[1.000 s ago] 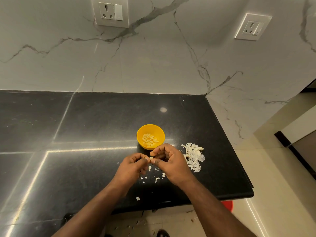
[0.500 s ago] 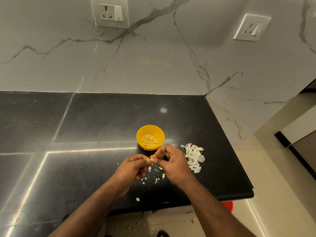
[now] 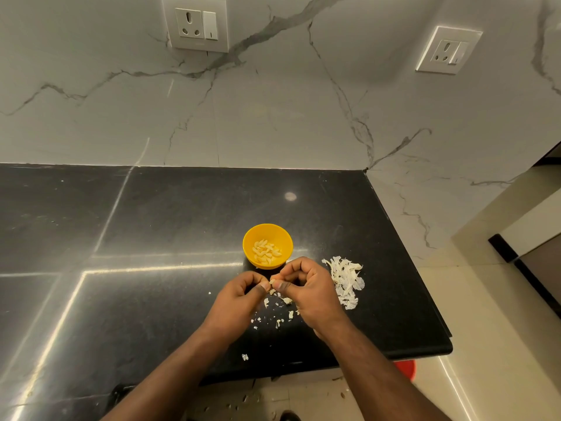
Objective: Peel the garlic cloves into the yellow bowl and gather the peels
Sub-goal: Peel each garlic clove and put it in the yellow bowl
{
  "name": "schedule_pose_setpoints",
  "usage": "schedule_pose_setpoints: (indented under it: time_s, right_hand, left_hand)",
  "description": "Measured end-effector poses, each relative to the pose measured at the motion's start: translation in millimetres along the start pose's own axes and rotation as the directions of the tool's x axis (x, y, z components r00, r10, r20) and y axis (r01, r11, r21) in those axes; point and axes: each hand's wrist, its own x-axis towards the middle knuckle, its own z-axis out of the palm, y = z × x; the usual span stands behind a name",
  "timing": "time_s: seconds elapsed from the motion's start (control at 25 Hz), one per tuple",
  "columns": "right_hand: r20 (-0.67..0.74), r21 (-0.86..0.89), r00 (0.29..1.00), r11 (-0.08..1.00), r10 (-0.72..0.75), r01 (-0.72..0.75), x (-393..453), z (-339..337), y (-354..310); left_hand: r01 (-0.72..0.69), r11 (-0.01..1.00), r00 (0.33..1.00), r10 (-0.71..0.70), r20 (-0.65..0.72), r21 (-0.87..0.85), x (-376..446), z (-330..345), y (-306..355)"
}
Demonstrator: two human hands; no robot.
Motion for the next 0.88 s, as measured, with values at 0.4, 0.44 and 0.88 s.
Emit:
schedule_pose_setpoints:
  time_s: [0.4,0.44,0.88]
  right_hand:
    - [-0.059,0.049,0.998,0.999,-0.018,0.021,1.1,-2.8,2.4]
    - [-0.054,0.038,0.998,0.999,-0.028,0.030,1.4,-2.6,1.8]
    - [0.012,-0.071,0.995,0.993,-0.095,0.096,-1.0,1.4,-1.4]
  left_hand:
    - [-0.095,0.993,0.994,0.099,-0.049,0.075,1.6,-3.7,-2.0]
    - [-0.090,0.995,0.995,0.092,-0.036,0.046,1.0,-4.0,-0.3]
    - [0.039,0.990,0.999,-0.044,-0.029,-0.133,6.0,-5.5,10.3]
